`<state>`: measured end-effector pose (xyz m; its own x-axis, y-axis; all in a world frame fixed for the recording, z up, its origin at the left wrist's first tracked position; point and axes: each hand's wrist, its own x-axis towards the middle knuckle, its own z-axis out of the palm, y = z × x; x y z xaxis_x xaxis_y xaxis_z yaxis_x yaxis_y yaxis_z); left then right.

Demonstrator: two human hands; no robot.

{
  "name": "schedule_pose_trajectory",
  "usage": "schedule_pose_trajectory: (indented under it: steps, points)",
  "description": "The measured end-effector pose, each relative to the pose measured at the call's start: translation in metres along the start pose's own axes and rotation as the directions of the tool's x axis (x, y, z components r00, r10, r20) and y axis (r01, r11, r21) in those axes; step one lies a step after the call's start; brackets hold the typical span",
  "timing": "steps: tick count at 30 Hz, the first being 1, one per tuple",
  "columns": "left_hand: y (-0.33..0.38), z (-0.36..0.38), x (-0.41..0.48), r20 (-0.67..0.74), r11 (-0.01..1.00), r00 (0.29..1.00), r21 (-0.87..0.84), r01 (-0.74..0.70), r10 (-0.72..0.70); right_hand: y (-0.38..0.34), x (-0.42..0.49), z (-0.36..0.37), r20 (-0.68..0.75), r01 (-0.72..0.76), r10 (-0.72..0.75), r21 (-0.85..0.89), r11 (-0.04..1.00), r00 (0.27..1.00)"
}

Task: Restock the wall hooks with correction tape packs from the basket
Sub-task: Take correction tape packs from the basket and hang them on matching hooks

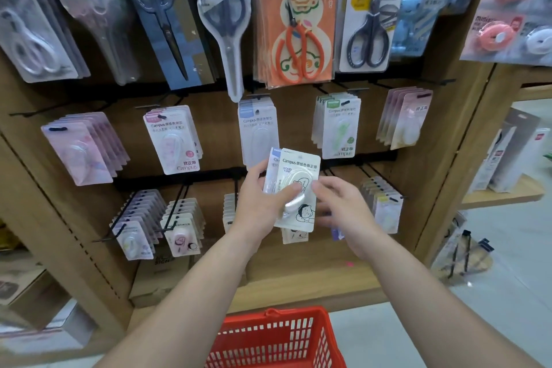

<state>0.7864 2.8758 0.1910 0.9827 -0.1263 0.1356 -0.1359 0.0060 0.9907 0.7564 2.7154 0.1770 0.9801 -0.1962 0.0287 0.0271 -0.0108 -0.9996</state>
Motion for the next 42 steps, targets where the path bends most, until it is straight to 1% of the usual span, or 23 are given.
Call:
schedule_pose_trajectory:
  steps: [3, 6, 9, 12, 16, 20, 22, 25, 32, 37, 42]
  points:
    - [-0.015, 0.007, -0.007, -0.007, 1.0, 1.0, 0.012, 0.013, -0.013, 0.017, -0.008, 0.002, 0.004, -0.025, 0.025, 0.018, 1.0, 1.0]
    - [-0.034, 0.004, -0.016, -0.027, 0.998, 0.998, 0.041, 0.057, -0.056, 0.038, -0.011, -0.01, -0.008, -0.065, 0.065, 0.012, 0.998, 0.998]
    - [-0.054, -0.011, -0.027, -0.061, 0.986, 0.987, 0.07, 0.151, -0.147, 0.068, -0.012, -0.025, -0.079, -0.15, 0.143, -0.09, 0.985, 0.987]
    - [-0.073, -0.029, -0.038, -0.101, 0.967, 0.972, 0.12, 0.225, -0.213, 0.098, -0.011, -0.03, -0.113, -0.242, 0.223, -0.19, 0.952, 0.968]
    - [-0.096, -0.056, -0.048, -0.1, 0.944, 0.956, 0.16, 0.289, -0.276, 0.127, -0.004, -0.023, -0.121, -0.284, 0.26, -0.268, 0.921, 0.958]
    - [-0.112, -0.089, -0.054, -0.107, 0.926, 0.947, 0.2, 0.32, -0.304, 0.138, 0.005, -0.006, -0.113, -0.271, 0.248, -0.309, 0.912, 0.962]
    - [-0.119, -0.101, -0.057, -0.107, 0.921, 0.944, 0.209, 0.328, -0.312, 0.142, 0.012, 0.003, -0.124, -0.261, 0.234, -0.292, 0.92, 0.964]
    - [-0.129, -0.111, -0.058, -0.108, 0.919, 0.938, 0.193, 0.344, -0.329, 0.151, 0.025, 0.016, -0.182, -0.26, 0.219, -0.245, 0.934, 0.959]
    - [-0.143, -0.109, -0.054, -0.105, 0.927, 0.941, 0.167, 0.336, -0.322, 0.173, 0.04, 0.028, -0.254, -0.267, 0.208, -0.226, 0.937, 0.945]
    - [-0.148, -0.107, -0.055, -0.139, 0.924, 0.927, 0.113, 0.365, -0.349, 0.183, 0.038, 0.036, -0.286, -0.225, 0.14, -0.288, 0.931, 0.948]
    - [-0.152, -0.105, -0.054, -0.145, 0.922, 0.921, 0.097, 0.376, -0.361, 0.187, 0.039, 0.038, -0.309, -0.189, 0.096, -0.287, 0.939, 0.946]
